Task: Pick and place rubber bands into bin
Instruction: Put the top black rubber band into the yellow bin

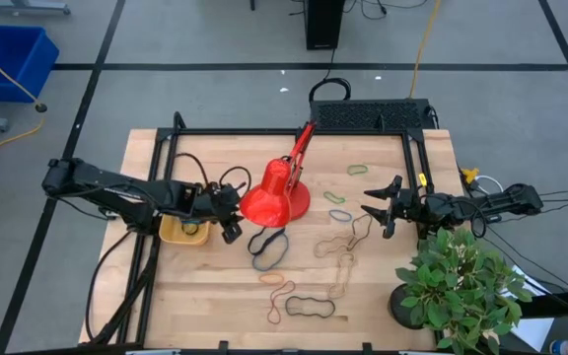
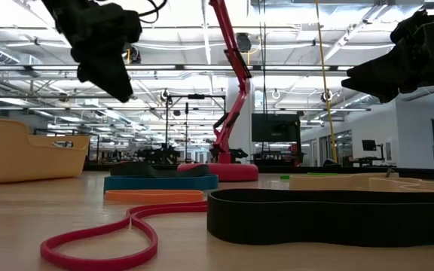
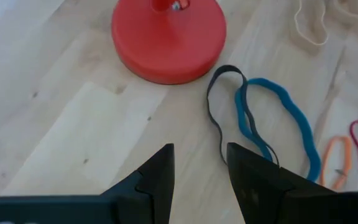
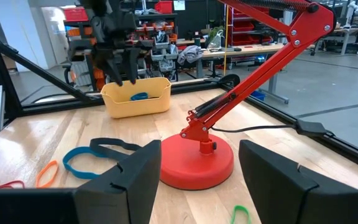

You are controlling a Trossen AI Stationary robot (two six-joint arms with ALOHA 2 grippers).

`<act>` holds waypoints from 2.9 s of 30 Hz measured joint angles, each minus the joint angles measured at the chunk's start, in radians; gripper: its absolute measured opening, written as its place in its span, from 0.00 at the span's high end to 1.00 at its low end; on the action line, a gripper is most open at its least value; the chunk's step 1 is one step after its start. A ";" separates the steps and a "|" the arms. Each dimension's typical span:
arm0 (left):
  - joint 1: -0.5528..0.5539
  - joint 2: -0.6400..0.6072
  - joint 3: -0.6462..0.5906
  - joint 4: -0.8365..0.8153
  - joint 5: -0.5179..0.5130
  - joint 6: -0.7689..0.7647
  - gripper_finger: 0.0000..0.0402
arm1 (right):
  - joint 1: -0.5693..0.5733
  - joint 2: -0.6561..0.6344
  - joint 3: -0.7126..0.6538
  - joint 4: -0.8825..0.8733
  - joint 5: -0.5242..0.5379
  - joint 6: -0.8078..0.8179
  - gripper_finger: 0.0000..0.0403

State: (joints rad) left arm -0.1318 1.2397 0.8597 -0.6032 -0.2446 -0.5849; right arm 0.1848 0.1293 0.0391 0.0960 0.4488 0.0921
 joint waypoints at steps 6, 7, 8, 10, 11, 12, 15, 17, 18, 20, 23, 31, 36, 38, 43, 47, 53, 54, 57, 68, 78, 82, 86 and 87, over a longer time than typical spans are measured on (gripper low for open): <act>-0.025 0.110 0.000 0.109 0.000 0.037 0.62 | 0.000 0.000 0.000 0.000 0.000 0.000 0.48; -0.028 0.130 0.000 0.121 -0.001 0.042 0.62 | 0.000 0.000 0.000 0.000 0.000 0.000 0.48; -0.028 0.151 0.000 0.131 0.000 0.045 0.62 | 0.000 0.000 0.000 0.000 0.000 0.000 0.48; -0.028 0.190 0.000 0.134 0.000 0.039 0.62 | 0.000 0.000 0.000 0.000 0.000 0.000 0.48; -0.028 0.208 0.000 0.134 0.000 0.027 0.62 | 0.000 0.000 0.000 0.000 0.000 0.000 0.48; -0.028 0.227 0.000 0.137 0.000 0.015 0.62 | 0.000 0.000 0.000 0.000 0.000 0.000 0.48; -0.028 0.285 0.000 0.141 0.000 -0.013 0.62 | 0.000 0.000 0.000 -0.001 0.000 0.000 0.48; -0.028 0.319 0.000 0.167 0.012 -0.026 0.62 | 0.000 0.000 0.000 -0.001 0.000 0.000 0.48; -0.028 0.334 0.000 0.177 0.019 -0.028 0.62 | 0.000 0.000 0.000 -0.001 0.000 0.000 0.48; -0.028 0.364 0.000 0.211 0.039 -0.029 0.62 | 0.000 0.000 0.000 -0.001 0.000 0.000 0.48; -0.028 0.396 0.000 0.252 0.061 -0.025 0.62 | 0.000 0.000 0.000 -0.001 0.000 0.000 0.48; -0.028 0.463 0.000 0.262 0.062 -0.024 0.62 | 0.000 0.000 0.000 -0.002 0.000 0.000 0.48; -0.028 0.474 0.001 0.265 0.058 -0.012 0.62 | 0.000 0.000 0.000 -0.002 0.000 0.000 0.48; -0.028 0.474 0.001 0.264 0.058 -0.012 0.64 | 0.000 0.000 0.000 -0.002 0.000 0.000 0.48; -0.027 0.474 0.001 0.265 0.072 0.011 0.77 | 0.000 0.000 0.000 -0.002 0.000 0.000 0.48; -0.028 0.474 0.001 0.268 0.091 0.027 0.91 | 0.000 0.000 0.000 -0.002 0.000 0.000 0.48; -0.027 0.474 0.001 0.267 0.109 0.030 0.97 | 0.000 0.000 0.000 -0.002 0.000 0.000 0.48; -0.027 0.474 0.001 0.266 0.112 0.030 0.98 | 0.000 0.000 0.000 -0.002 0.000 0.000 0.48; -0.027 0.448 0.000 0.236 0.150 0.041 0.98 | 0.000 0.000 0.000 -0.002 0.000 0.000 0.48; -0.029 0.189 0.000 -0.005 0.158 0.039 0.98 | 0.000 0.011 0.000 0.000 0.000 0.000 0.48; -0.028 -0.161 0.000 -0.129 0.048 0.034 0.99 | 0.000 0.020 0.000 0.000 0.000 0.000 0.48; -0.028 -0.295 0.000 -0.133 -0.039 0.030 0.98 | 0.000 0.024 0.000 0.000 0.000 0.000 0.48; -0.028 -0.409 0.000 -0.135 -0.114 0.052 0.99 | 0.000 0.027 0.000 0.001 0.000 0.000 0.48; -0.028 -0.433 0.000 -0.135 -0.132 0.055 0.98 | 0.000 0.027 0.000 0.001 0.000 0.000 0.48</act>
State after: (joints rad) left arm -0.1600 0.8070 0.8593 -0.7385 -0.3761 -0.5296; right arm 0.1848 0.1566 0.0391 0.0967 0.4484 0.0925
